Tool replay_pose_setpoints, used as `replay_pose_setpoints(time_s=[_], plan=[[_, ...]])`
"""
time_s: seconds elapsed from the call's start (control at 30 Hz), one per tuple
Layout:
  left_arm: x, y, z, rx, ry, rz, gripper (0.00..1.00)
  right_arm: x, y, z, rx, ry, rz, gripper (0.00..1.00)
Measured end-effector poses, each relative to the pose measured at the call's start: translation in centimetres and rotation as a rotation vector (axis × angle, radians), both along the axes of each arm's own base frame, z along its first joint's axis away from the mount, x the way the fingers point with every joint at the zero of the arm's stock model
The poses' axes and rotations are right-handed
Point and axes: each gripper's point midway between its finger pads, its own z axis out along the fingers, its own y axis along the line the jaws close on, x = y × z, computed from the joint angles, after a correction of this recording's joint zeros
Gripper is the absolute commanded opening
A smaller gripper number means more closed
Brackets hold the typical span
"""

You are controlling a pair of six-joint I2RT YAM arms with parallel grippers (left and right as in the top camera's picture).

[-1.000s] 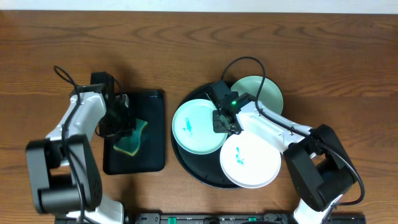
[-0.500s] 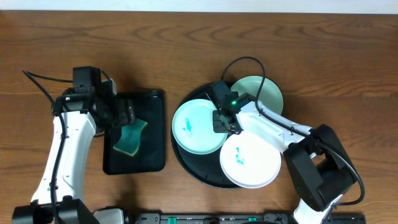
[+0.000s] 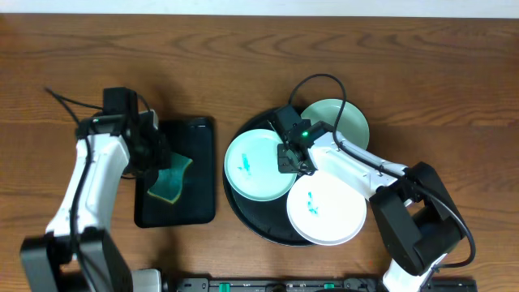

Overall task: Clean dirty plates on tray and stack at the side
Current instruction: 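Lift the sponge with the left gripper and adjust the grip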

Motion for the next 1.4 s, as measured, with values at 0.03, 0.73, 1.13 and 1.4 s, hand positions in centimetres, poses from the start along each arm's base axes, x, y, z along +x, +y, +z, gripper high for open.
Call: replay_pose_setpoints(time_s=[0.03, 0.73, 1.13, 1.4], plan=[[-0.2, 0.0, -0.6, -0.003, 0.024, -0.005, 0.31, 0.0, 0.0, 0.0, 0.000, 0.000, 0.000, 0.01], [-1.1, -0.1, -3.0, -0.009, 0.106, -0.079, 0.62, 0.0, 0.0, 0.0, -0.002, 0.002, 0.003, 0.01], [-2.1, -0.7, -6.5, -0.052, 0.234, -0.088, 0.30, -0.1, -0.1, 0.0, -0.004, 0.004, 0.003, 0.01], [-1.7, -1.0, -6.5, -0.068, 0.213, -0.097, 0.07, -0.1, -0.1, 0.0, -0.004, 0.003, 0.003, 0.01]])
